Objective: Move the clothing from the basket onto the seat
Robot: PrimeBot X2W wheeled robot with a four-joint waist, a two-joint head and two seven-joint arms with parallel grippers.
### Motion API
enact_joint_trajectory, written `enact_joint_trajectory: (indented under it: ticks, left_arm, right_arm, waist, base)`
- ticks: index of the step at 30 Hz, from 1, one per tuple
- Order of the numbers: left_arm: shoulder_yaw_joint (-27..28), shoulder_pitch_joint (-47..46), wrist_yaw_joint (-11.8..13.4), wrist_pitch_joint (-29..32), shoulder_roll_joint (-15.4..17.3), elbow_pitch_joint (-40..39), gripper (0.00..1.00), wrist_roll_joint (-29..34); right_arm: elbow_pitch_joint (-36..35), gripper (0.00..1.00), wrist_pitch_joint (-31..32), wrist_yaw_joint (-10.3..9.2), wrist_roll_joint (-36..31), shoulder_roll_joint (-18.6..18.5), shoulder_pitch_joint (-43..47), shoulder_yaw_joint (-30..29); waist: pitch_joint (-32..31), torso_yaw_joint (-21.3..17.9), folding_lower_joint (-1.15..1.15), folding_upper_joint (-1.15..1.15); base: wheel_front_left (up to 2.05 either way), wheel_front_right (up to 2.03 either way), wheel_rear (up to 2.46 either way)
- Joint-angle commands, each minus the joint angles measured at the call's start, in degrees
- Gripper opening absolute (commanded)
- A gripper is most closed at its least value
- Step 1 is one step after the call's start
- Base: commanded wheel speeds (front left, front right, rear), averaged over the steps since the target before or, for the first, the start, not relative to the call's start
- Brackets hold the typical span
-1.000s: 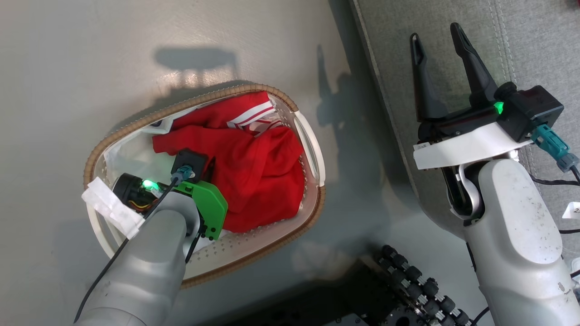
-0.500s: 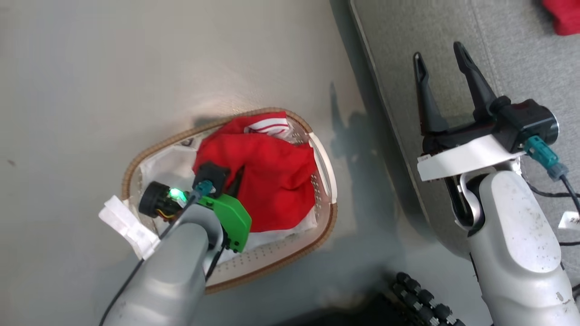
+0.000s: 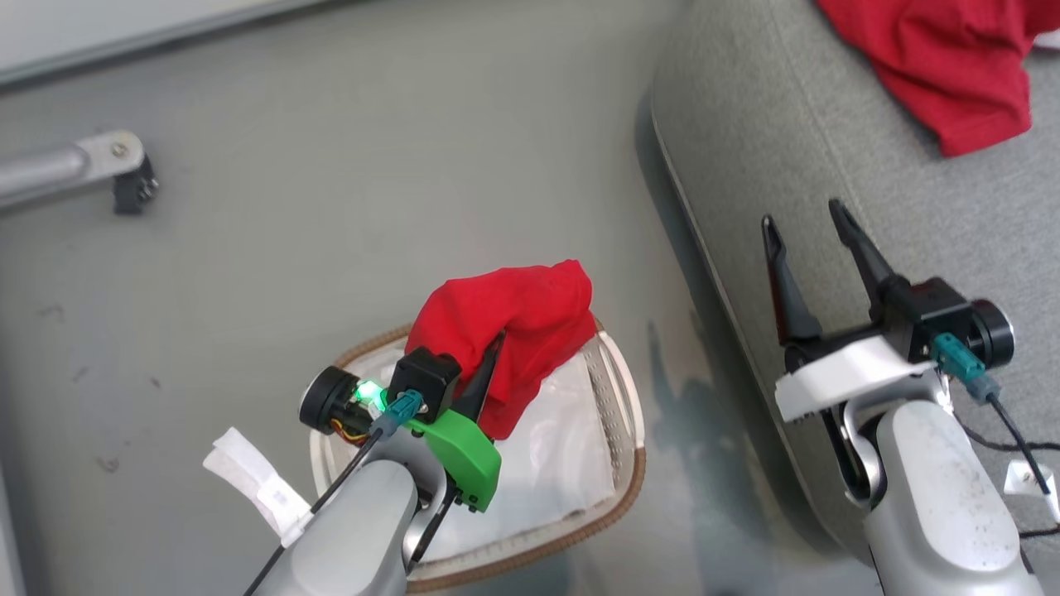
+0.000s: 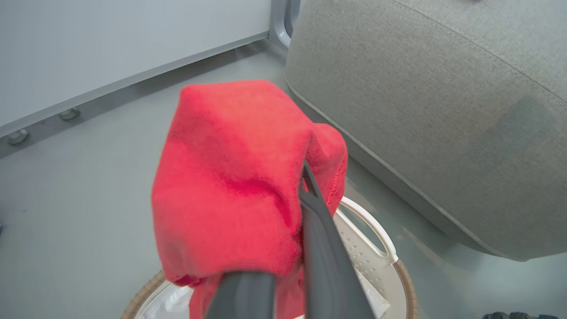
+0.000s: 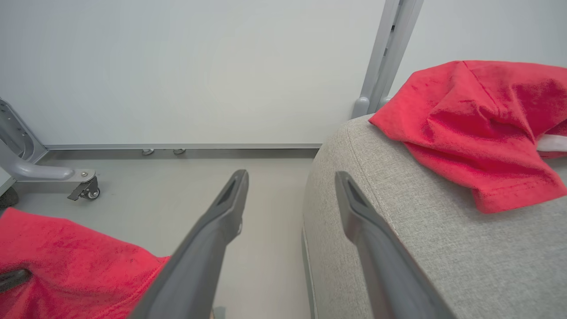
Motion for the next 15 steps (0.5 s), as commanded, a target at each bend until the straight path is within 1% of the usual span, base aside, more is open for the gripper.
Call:
enact_joint_trajectory:
  ticks: [1,4,7,10,15]
  left_arm:
    - [0.26,1.46,-0.15,-0.33,0.72,-1.81,0.00,0.85]
    - [0.38,2.46,-0.25,-0.33,1.61,-5.68,0.00,2.45]
    - [0.03,2.67,-0.34,-0.33,3.33,-9.49,0.00,4.06]
    - [-0.78,1.53,-0.44,-0.33,5.37,-12.58,0.00,5.70]
    - [-2.62,-2.01,-0.47,-0.34,9.24,-16.11,0.00,6.75]
  right_arm:
    - [0.51,1.00,-0.14,-0.06,-0.70,-0.22,1.94,-0.38]
    - [1.07,1.00,-0.14,-0.06,-1.17,-0.22,3.87,-0.54]
    - [1.57,1.00,-0.14,-0.06,-1.33,-0.22,5.50,-0.47]
    - [1.87,1.00,-0.14,-0.06,-1.58,-0.22,6.79,-0.25]
    - [2.27,1.00,-0.14,-0.06,-1.88,-0.21,8.13,0.11]
  waist:
    - [-10.00,3.82,0.00,0.00]
    - [-13.42,4.39,0.00,0.00]
    - [-16.54,4.65,0.00,0.00]
    - [-18.82,4.81,0.00,0.00]
    - [-21.16,5.06,0.00,0.00]
  base:
    - [0.00,0.00,0.00]
    - [0.00,0.00,0.00]
    - [0.00,0.00,0.00]
    - [0.00,0.00,0.00]
    - [0.00,0.00,0.00]
